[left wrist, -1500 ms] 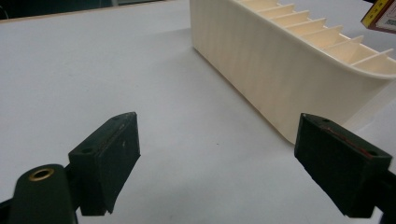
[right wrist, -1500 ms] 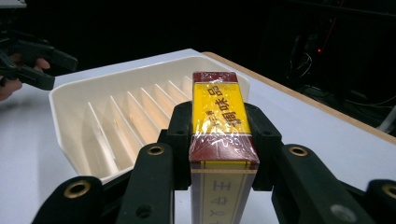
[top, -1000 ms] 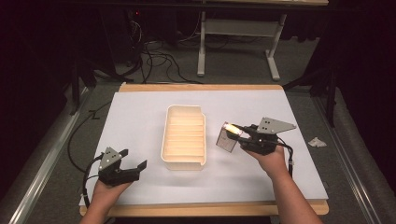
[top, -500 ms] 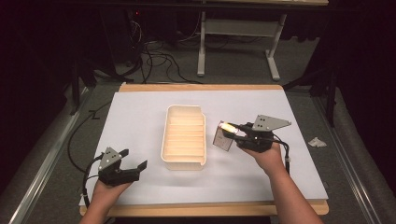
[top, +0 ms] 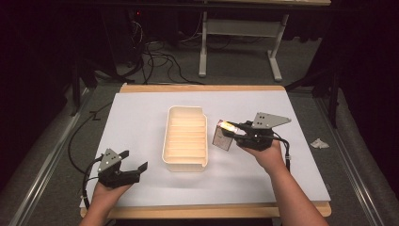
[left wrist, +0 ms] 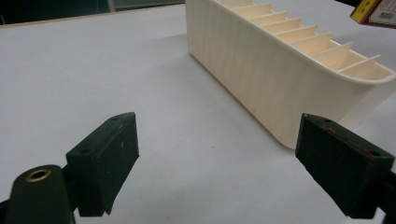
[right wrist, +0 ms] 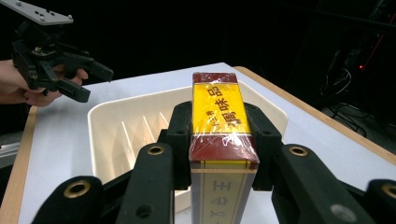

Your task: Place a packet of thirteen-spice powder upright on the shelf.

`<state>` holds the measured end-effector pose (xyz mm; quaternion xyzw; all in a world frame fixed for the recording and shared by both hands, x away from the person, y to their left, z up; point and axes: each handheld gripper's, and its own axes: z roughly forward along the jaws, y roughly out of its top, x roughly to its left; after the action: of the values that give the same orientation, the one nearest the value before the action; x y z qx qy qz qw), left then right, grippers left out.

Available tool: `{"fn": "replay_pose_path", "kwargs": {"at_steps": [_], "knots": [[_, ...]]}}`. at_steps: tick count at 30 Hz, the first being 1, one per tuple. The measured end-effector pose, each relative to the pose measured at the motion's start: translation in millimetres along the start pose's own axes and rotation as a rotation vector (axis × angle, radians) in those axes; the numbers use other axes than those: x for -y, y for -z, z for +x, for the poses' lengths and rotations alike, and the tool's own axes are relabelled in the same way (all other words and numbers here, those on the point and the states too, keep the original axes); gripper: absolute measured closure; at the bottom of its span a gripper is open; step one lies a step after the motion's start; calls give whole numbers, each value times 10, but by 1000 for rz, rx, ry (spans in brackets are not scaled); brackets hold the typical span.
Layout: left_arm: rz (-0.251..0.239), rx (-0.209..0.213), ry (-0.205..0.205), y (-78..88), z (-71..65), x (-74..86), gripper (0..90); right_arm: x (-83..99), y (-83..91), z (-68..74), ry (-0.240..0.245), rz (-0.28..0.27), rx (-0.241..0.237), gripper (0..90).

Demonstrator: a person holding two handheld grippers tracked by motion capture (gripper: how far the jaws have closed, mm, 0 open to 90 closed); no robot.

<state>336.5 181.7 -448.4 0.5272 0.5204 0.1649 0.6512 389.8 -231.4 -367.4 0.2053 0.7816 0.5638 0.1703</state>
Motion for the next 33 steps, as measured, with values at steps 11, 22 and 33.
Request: {"fn": "replay_pose_path", "kwargs": {"at_steps": [11, 22, 33], "knots": [[5, 7, 2, 0, -5, 4, 137, -63, -35, 12, 11, 19, -21, 687], [12, 13, 2, 3, -5, 9, 136, -96, -115, 44, 15, 20, -67, 687], [12, 30, 8, 15, -30, 12, 138, -155, -194, 119, 40, 17, -114, 687]]}}
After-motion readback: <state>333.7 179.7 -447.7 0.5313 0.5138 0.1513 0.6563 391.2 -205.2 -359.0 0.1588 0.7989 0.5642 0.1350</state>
